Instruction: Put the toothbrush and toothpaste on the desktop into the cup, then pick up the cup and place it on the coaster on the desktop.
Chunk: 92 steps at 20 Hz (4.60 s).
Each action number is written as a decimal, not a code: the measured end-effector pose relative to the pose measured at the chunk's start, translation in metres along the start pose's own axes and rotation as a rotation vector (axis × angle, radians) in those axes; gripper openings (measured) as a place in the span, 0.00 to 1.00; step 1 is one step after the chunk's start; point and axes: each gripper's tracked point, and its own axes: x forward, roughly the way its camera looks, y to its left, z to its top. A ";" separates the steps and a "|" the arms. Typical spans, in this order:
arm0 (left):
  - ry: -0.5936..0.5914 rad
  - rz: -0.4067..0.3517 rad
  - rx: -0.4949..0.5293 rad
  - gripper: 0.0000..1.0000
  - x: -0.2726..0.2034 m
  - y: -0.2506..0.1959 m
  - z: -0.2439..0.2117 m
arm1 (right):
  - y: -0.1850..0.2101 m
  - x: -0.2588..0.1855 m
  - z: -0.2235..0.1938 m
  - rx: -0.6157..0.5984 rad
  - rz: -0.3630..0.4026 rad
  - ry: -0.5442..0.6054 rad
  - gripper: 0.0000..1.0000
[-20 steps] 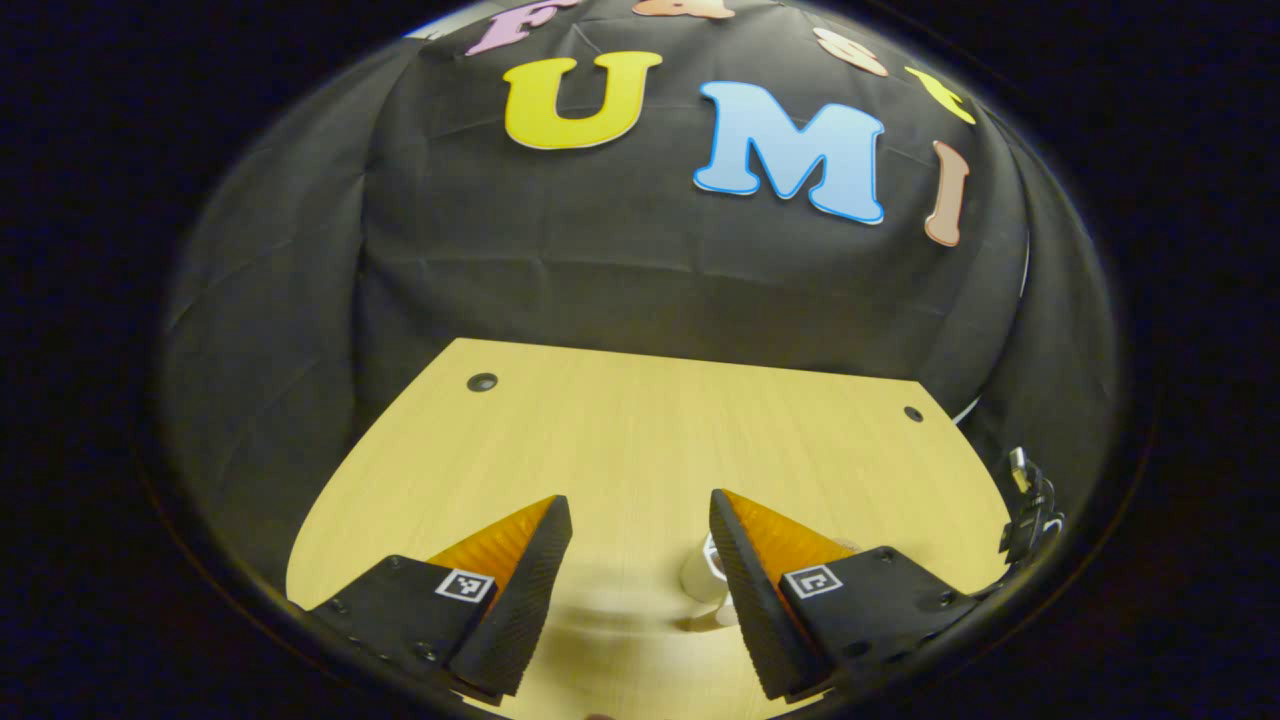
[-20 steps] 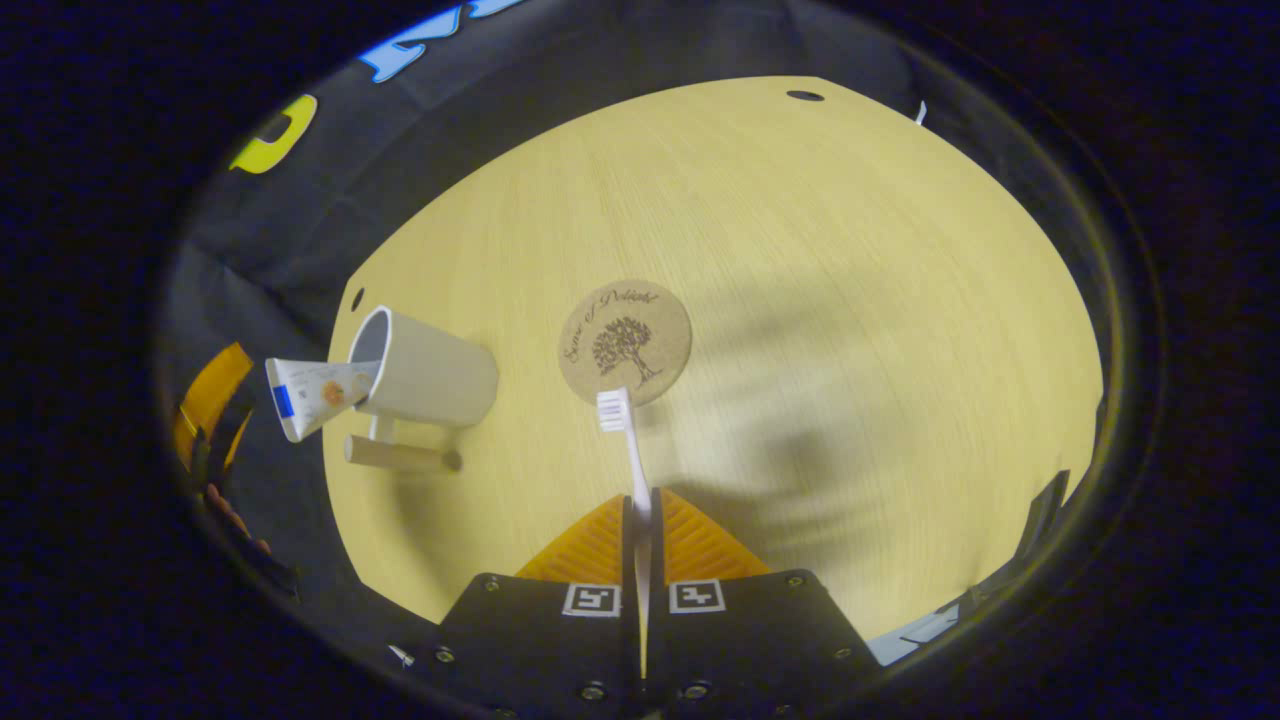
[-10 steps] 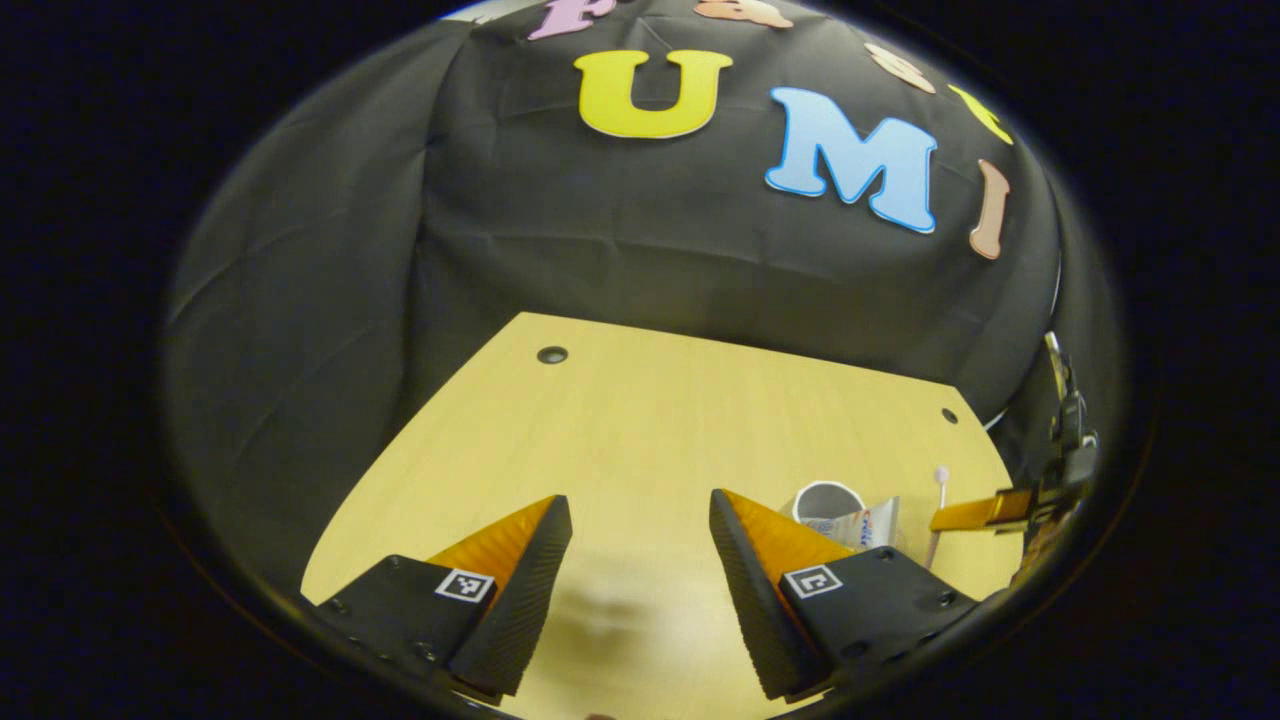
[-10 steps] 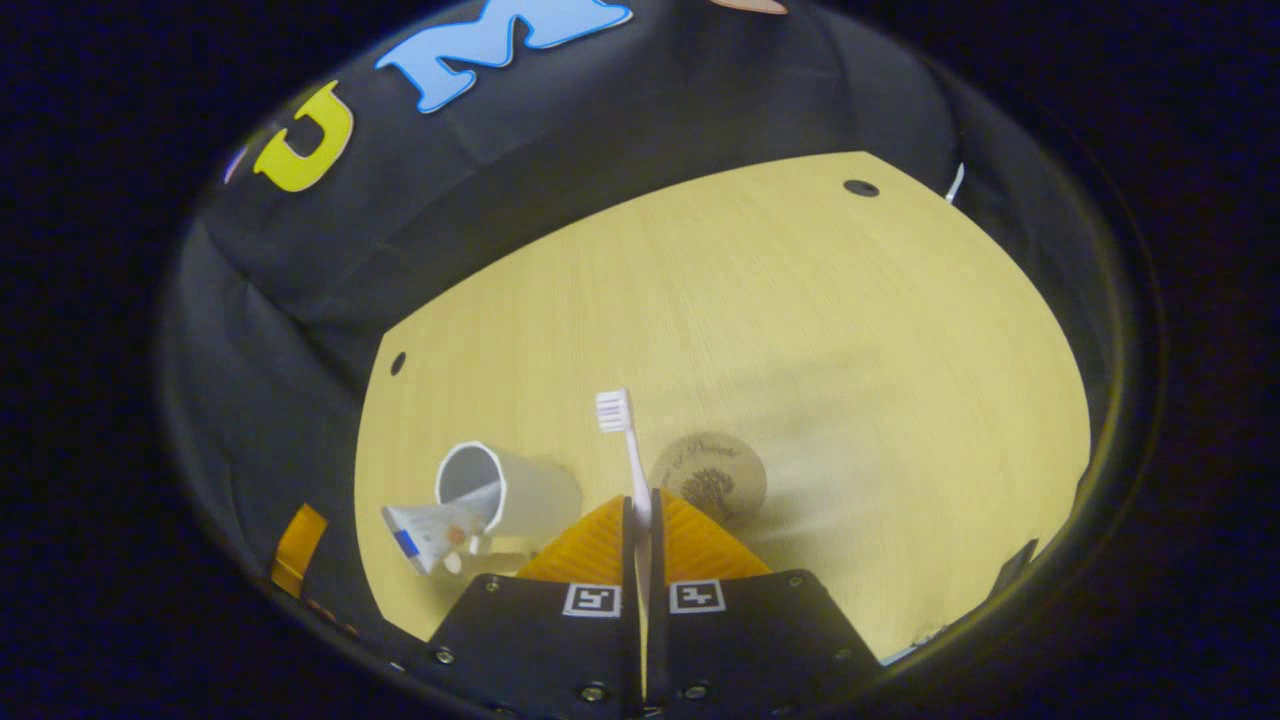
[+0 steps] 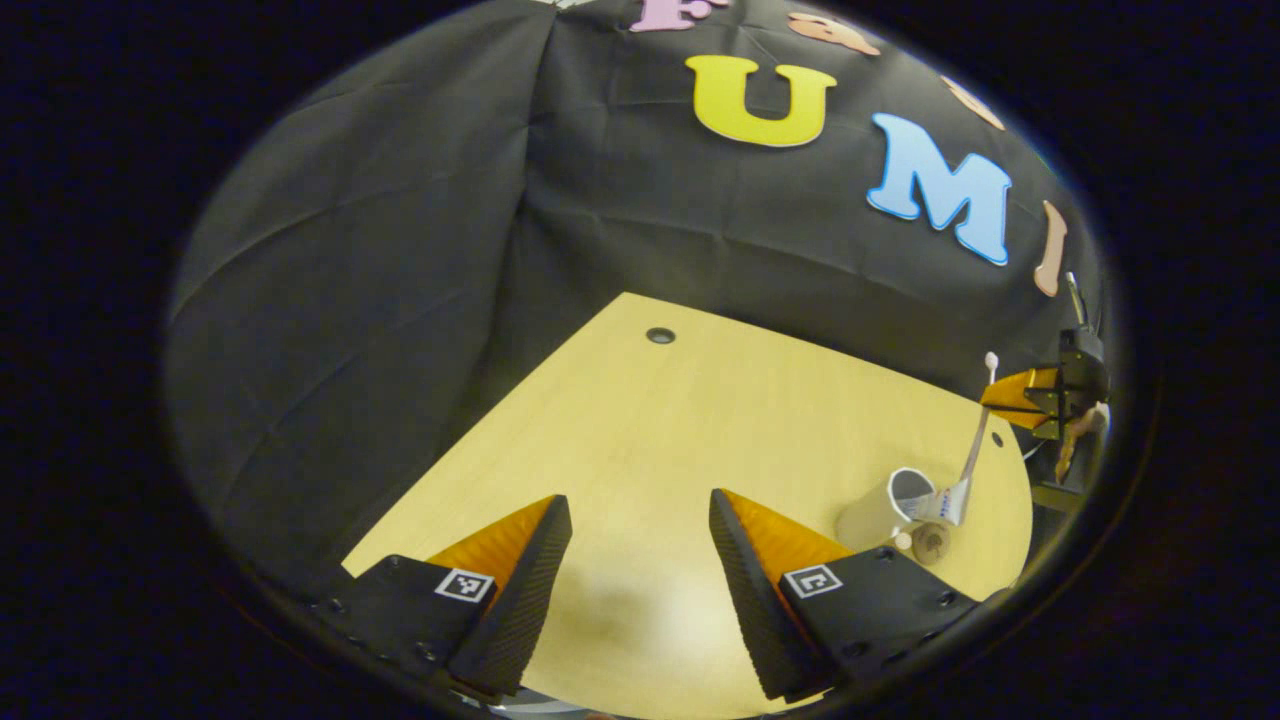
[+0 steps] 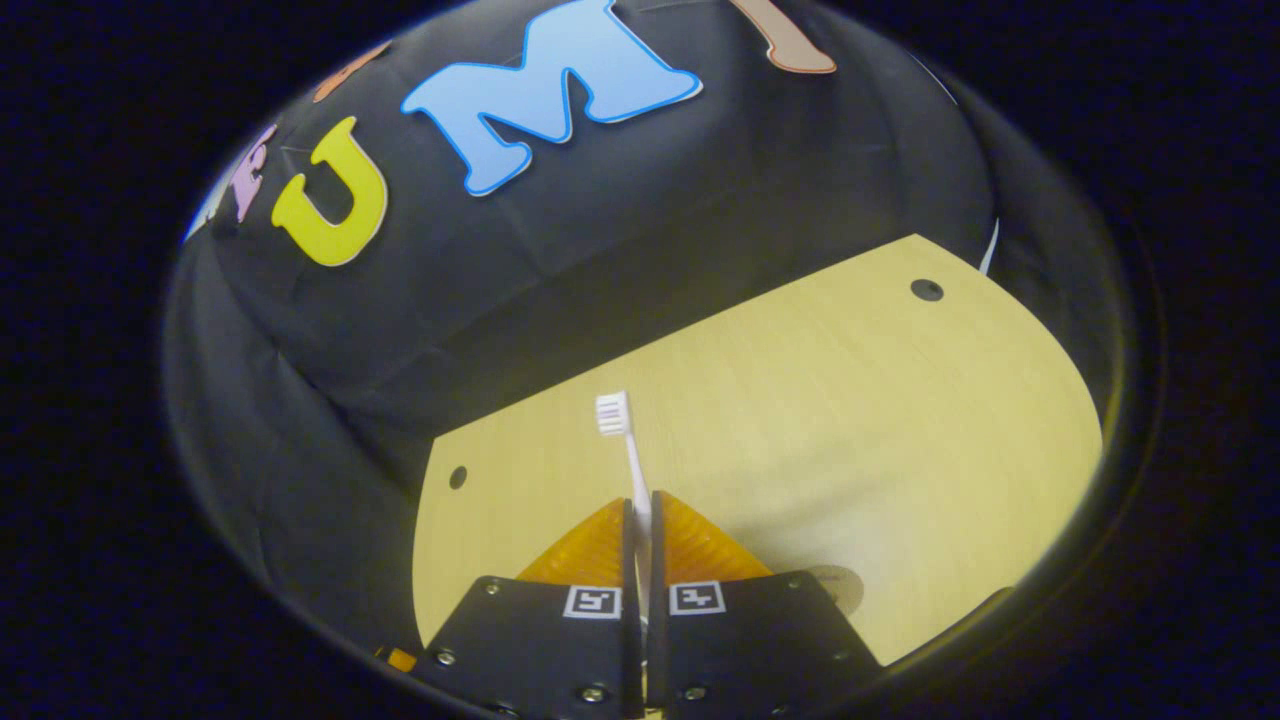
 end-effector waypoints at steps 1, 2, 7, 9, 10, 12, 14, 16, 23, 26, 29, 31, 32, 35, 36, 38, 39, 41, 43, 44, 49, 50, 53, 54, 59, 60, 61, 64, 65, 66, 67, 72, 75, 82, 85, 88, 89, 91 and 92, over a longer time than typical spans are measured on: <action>0.000 0.022 -0.010 0.90 -0.002 0.014 0.000 | 0.009 0.005 -0.001 -0.002 0.010 -0.013 0.04; -0.001 0.045 -0.020 0.90 -0.005 0.026 0.000 | 0.019 0.009 -0.001 -0.004 0.027 -0.025 0.03; 0.011 0.115 -0.073 0.90 -0.013 0.065 -0.006 | 0.058 0.023 -0.024 -0.068 0.122 -0.034 0.04; 0.013 0.124 -0.083 0.91 -0.015 0.071 -0.008 | 0.064 0.025 -0.034 -0.122 0.152 -0.033 0.03; 0.013 0.128 -0.083 0.91 -0.017 0.072 -0.009 | 0.065 0.026 -0.037 -0.146 0.164 -0.039 0.04; 0.013 0.128 -0.084 0.91 -0.019 0.070 -0.008 | 0.065 0.024 -0.043 -0.197 0.179 -0.044 0.04; 0.011 0.127 -0.085 0.91 -0.020 0.068 -0.009 | 0.061 0.022 -0.051 -0.240 0.189 -0.049 0.04; 0.010 0.120 -0.083 0.91 -0.021 0.065 -0.012 | 0.058 0.015 -0.056 -0.263 0.203 -0.068 0.04; 0.002 0.087 -0.056 0.91 -0.025 0.041 -0.008 | 0.046 -0.006 -0.062 -0.257 0.221 -0.128 0.07; 0.003 0.065 -0.046 0.90 -0.023 0.031 -0.008 | 0.032 -0.020 -0.093 -0.300 0.206 -0.086 0.10; 0.003 0.042 -0.028 0.91 -0.023 0.020 -0.007 | 0.027 -0.030 -0.099 -0.329 0.195 -0.094 0.13; 0.004 0.020 -0.017 0.91 -0.022 0.012 -0.006 | 0.023 -0.030 -0.105 -0.344 0.188 -0.086 0.20; 0.002 0.007 -0.010 0.90 -0.022 0.007 -0.006 | 0.023 -0.036 -0.107 -0.345 0.185 -0.081 0.41; 0.003 -0.043 0.015 0.89 -0.020 -0.013 -0.003 | 0.016 -0.043 -0.112 -0.348 0.178 -0.071 0.75; 0.005 -0.065 0.025 0.89 -0.019 -0.021 -0.004 | 0.014 -0.047 -0.112 -0.347 0.174 -0.076 0.74; 0.010 -0.108 0.050 0.90 -0.016 -0.037 -0.005 | 0.009 -0.055 -0.110 -0.342 0.163 -0.082 0.75; 0.015 -0.131 0.064 0.90 -0.013 -0.045 -0.005 | 0.004 -0.058 -0.109 -0.338 0.153 -0.087 0.75; 0.027 -0.183 0.095 0.90 -0.008 -0.068 -0.007 | -0.006 -0.065 -0.102 -0.329 0.129 -0.100 0.75; 0.043 -0.234 0.130 0.90 -0.005 -0.093 -0.009 | -0.020 -0.072 -0.096 -0.315 0.101 -0.110 0.74; 0.053 -0.259 0.146 0.90 -0.002 -0.106 -0.013 | -0.029 -0.077 -0.094 -0.305 0.084 -0.114 0.75; 0.141 -0.403 0.220 0.90 0.004 -0.174 -0.032 | -0.077 -0.092 -0.081 -0.231 -0.004 -0.132 0.75; 0.169 -0.427 0.239 0.90 0.007 -0.185 -0.039 | -0.086 -0.096 -0.079 -0.215 -0.021 -0.136 0.65; 0.277 -0.500 0.300 0.91 0.015 -0.217 -0.067 | -0.112 -0.106 -0.080 -0.173 -0.068 -0.143 0.74; 0.312 -0.516 0.319 0.90 0.019 -0.225 -0.076 | -0.119 -0.108 -0.082 -0.158 -0.080 -0.142 0.75; 0.460 -0.525 0.429 0.90 0.030 -0.244 -0.098 | -0.149 -0.118 -0.092 -0.103 -0.124 -0.122 0.74; 0.505 -0.520 0.450 0.90 0.034 -0.245 -0.107 | -0.153 -0.120 -0.094 -0.091 -0.127 -0.118 0.74; 0.536 -0.511 0.467 0.91 0.037 -0.246 -0.113 | -0.157 -0.122 -0.095 -0.080 -0.129 -0.117 0.75; 0.606 -0.488 0.514 0.90 0.048 -0.253 -0.123 | -0.168 -0.126 -0.097 -0.065 -0.140 -0.112 0.75; 0.620 -0.480 0.544 0.90 0.052 -0.255 -0.124 | -0.172 -0.126 -0.098 -0.059 -0.143 -0.109 0.75; 0.633 -0.477 0.567 0.90 0.054 -0.258 -0.126 | -0.176 -0.127 -0.099 -0.051 -0.144 -0.105 0.75; 0.654 -0.472 0.586 0.90 0.057 -0.260 -0.129 | -0.179 -0.128 -0.101 -0.045 -0.145 -0.102 0.75; 0.714 -0.436 0.639 0.90 0.068 -0.269 -0.139 | -0.202 -0.135 -0.103 -0.021 -0.168 -0.099 0.75; 0.738 -0.418 0.654 0.89 0.075 -0.273 -0.146 | -0.216 -0.139 -0.101 0.015 -0.184 -0.100 0.75; 0.757 -0.403 0.650 0.34 0.084 -0.277 -0.156 | -0.236 -0.145 -0.106 0.048 -0.208 -0.091 0.74; 0.753 -0.409 0.663 0.35 0.081 -0.275 -0.156 | -0.242 -0.141 -0.109 0.048 -0.207 -0.079 0.75; 0.748 -0.410 0.663 0.27 0.083 -0.278 -0.155 | -0.241 -0.140 -0.108 0.051 -0.204 -0.079 0.75; 0.745 -0.416 0.662 0.28 0.082 -0.280 -0.154 | -0.242 -0.139 -0.108 0.052 -0.204 -0.080 0.75; 0.729 -0.431 0.686 0.28 0.079 -0.285 -0.151 | -0.241 -0.138 -0.109 0.053 -0.204 -0.081 0.75; 0.717 -0.439 0.704 0.28 0.077 -0.288 -0.148 | -0.242 -0.138 -0.109 0.053 -0.205 -0.082 0.75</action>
